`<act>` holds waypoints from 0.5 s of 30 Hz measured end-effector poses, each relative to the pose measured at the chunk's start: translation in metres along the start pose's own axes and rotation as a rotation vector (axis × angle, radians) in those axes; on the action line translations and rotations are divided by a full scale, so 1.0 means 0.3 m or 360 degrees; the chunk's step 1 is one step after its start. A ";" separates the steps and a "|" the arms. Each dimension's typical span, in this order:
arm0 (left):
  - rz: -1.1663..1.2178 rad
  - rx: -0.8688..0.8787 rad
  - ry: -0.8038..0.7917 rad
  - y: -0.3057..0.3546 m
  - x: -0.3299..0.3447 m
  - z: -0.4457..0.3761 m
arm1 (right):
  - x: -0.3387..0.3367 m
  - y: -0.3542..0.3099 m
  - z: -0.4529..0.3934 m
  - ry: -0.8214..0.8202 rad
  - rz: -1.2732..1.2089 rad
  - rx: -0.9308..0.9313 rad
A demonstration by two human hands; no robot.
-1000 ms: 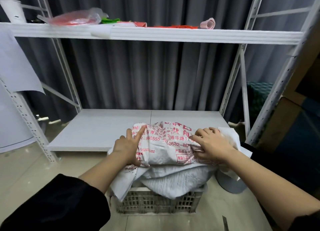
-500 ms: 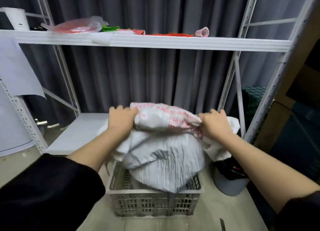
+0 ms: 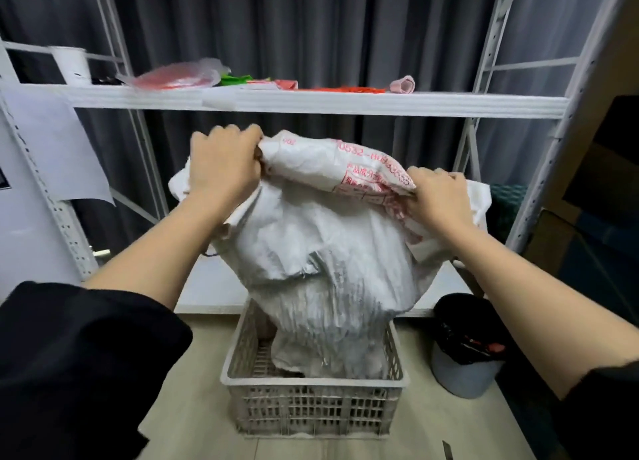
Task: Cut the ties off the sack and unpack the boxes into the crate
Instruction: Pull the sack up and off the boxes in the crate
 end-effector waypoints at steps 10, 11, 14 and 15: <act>0.0283 -0.0147 -0.0306 -0.024 -0.147 -0.076 | -0.111 0.010 -0.114 -0.0061 -0.0061 0.0022; 0.0330 -0.0180 -0.0400 -0.026 -0.153 -0.083 | -0.114 0.014 -0.116 -0.0014 -0.0059 0.0020; 0.0493 -0.0230 -0.0634 -0.028 -0.163 -0.098 | -0.081 0.016 -0.106 -0.0196 -0.0029 0.0024; 0.0563 -0.0237 -0.0742 -0.020 -0.156 -0.091 | -0.064 0.016 -0.100 -0.0346 -0.0007 0.0036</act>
Point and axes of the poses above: each hand's wrist, its own z-axis away from the middle knuckle, its own x-axis out of the palm, y = z × x, the point moved 4 cm from there along -z, towards the middle knuckle, and after that the axes turned 9 degrees about x, right-handed, at the moved point
